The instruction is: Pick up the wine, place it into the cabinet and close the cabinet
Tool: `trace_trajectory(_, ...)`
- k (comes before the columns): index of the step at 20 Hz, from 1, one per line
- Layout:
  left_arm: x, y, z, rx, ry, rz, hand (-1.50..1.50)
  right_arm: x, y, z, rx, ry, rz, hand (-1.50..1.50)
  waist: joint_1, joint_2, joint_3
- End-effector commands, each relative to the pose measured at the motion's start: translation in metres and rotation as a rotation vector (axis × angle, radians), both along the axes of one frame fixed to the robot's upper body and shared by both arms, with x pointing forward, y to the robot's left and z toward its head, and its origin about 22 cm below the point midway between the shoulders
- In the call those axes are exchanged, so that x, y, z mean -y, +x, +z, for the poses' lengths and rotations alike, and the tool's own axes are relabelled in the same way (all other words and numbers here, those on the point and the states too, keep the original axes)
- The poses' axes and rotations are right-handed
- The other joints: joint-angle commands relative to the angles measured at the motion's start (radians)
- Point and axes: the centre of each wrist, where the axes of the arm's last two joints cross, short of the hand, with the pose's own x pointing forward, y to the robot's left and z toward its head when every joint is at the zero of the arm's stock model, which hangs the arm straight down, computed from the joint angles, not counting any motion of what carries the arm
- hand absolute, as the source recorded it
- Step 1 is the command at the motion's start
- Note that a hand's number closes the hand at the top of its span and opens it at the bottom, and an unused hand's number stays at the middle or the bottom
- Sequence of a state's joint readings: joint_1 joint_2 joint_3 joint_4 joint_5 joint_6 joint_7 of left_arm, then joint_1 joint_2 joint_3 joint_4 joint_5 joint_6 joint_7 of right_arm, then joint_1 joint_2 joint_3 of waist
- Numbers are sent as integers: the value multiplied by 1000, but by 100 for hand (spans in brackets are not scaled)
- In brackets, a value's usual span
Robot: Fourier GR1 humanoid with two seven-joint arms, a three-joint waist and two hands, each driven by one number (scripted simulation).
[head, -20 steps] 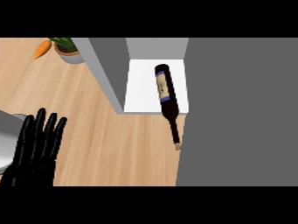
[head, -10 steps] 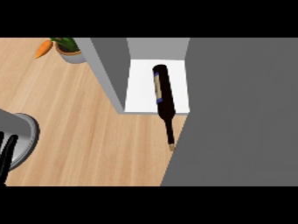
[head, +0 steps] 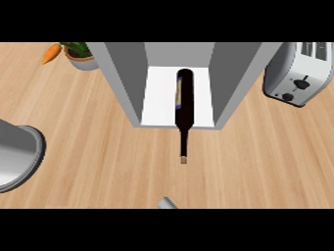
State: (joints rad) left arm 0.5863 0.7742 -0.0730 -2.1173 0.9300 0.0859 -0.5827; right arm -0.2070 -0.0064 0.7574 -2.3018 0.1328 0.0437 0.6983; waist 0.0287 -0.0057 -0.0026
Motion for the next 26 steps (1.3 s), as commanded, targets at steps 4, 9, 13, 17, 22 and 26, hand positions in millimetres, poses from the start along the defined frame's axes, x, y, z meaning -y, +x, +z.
trace_trajectory(4,-17,-12,17,15,-2,-39,-150,-51,26,7,47,-25,-56,150,3,2,1)
trace_trajectory(9,-48,-10,23,15,0,-27,-150,-68,70,25,54,-25,-119,150,3,5,1)
trace_trajectory(13,-35,-12,32,4,-7,-49,-150,-76,114,36,55,-21,-175,150,7,9,2)
trace_trajectory(17,-46,-7,29,-5,3,-45,-150,-75,139,29,79,-47,-181,150,-10,7,2)
trace_trajectory(22,-29,-9,32,-11,10,-74,-150,-67,176,50,120,-60,-260,150,-6,8,3)
trace_trajectory(26,-14,1,29,-37,0,-121,-150,-41,201,26,117,-80,-293,150,-18,14,3)
